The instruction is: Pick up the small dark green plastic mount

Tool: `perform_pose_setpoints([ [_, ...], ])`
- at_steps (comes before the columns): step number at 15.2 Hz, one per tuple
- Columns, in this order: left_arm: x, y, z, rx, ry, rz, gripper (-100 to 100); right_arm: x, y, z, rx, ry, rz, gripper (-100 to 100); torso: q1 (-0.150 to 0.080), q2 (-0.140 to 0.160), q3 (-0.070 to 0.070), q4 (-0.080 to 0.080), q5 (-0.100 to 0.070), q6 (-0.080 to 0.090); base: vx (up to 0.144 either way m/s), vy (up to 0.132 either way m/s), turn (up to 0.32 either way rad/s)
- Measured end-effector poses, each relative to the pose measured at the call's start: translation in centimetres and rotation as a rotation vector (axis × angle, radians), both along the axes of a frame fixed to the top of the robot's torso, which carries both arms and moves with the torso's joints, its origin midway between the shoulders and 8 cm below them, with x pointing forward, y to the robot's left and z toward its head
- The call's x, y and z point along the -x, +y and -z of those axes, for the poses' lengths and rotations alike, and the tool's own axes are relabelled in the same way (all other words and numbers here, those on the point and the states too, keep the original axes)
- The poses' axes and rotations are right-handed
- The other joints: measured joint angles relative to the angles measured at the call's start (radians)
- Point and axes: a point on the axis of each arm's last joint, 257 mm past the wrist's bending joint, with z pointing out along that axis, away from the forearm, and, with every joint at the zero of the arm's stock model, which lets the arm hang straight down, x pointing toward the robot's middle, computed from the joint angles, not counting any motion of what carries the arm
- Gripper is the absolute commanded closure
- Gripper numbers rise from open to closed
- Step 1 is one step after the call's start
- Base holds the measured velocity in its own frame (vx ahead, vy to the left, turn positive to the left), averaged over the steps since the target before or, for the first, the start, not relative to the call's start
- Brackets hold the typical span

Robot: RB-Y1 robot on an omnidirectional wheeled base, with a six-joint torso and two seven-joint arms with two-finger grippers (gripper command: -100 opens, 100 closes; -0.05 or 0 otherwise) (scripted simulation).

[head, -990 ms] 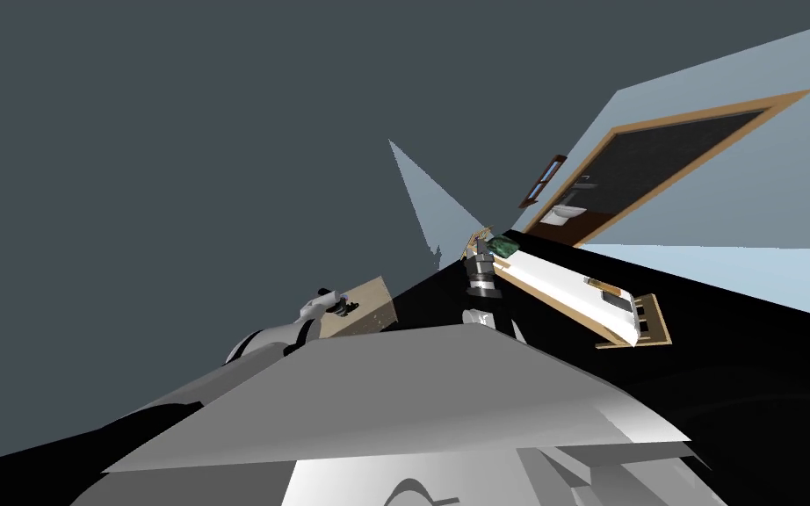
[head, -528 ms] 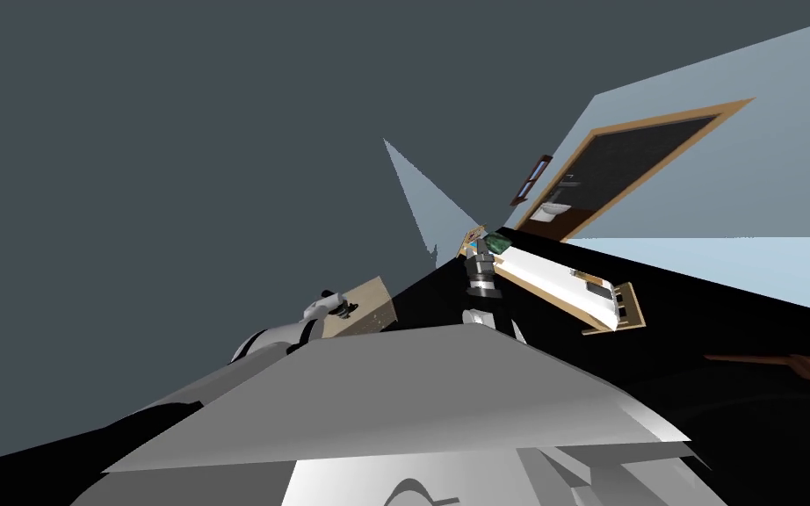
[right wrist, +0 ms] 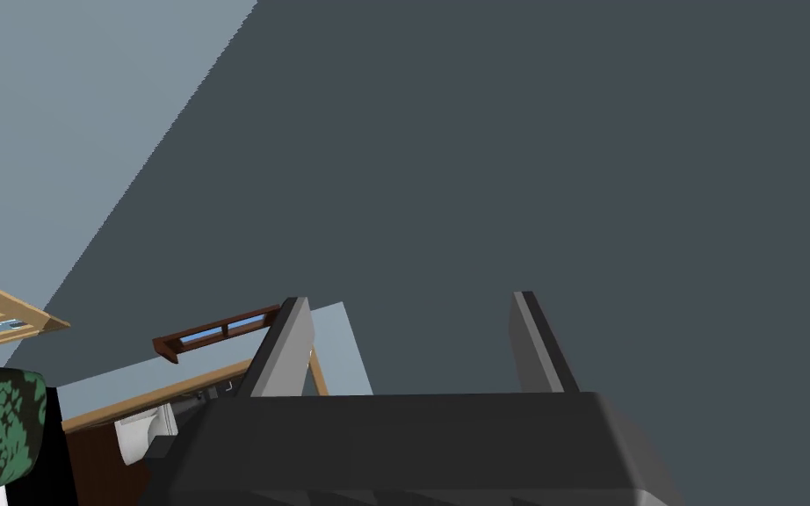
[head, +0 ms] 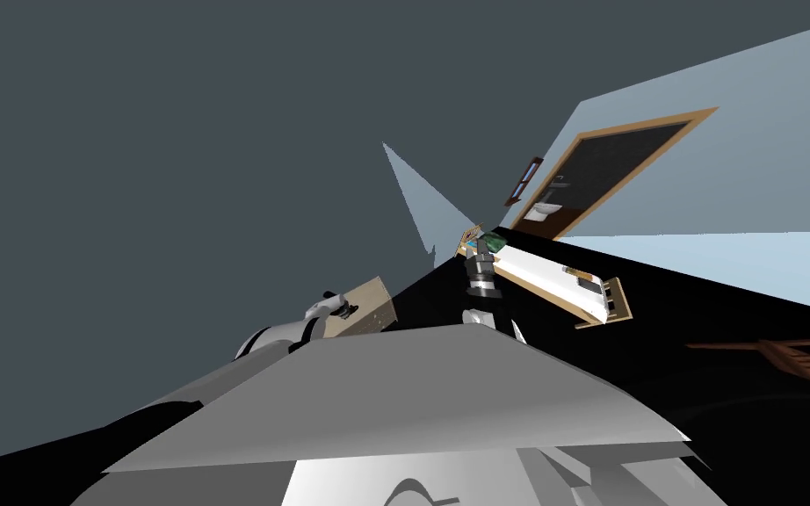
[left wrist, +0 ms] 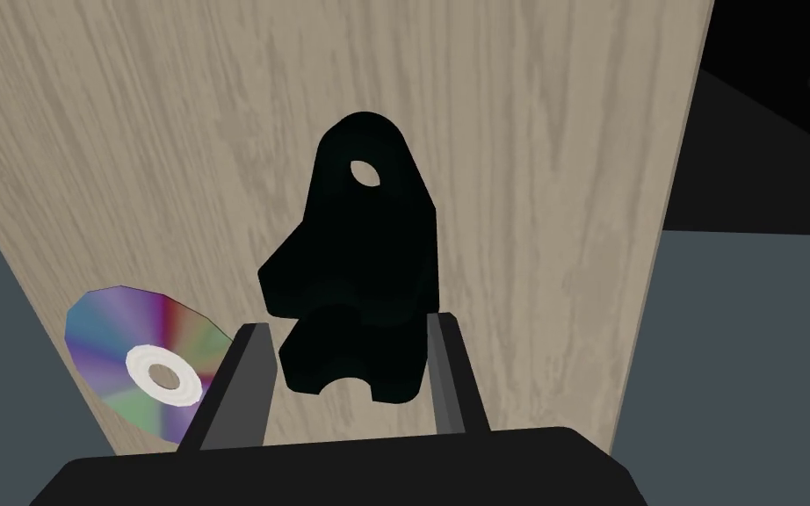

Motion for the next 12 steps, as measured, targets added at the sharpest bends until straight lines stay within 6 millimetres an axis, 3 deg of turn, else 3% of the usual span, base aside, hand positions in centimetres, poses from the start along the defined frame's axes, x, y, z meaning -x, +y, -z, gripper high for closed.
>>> perform_pose_setpoints([
  [12,-0.9,1.3,-1.6,0.003,0.007,0.045,100,0.0,0.0,0.0,0.0,0.0,0.0,0,0.0,-0.004,-0.002,-0.001,0.0,0.0,0.023,-0.026,0.082],
])
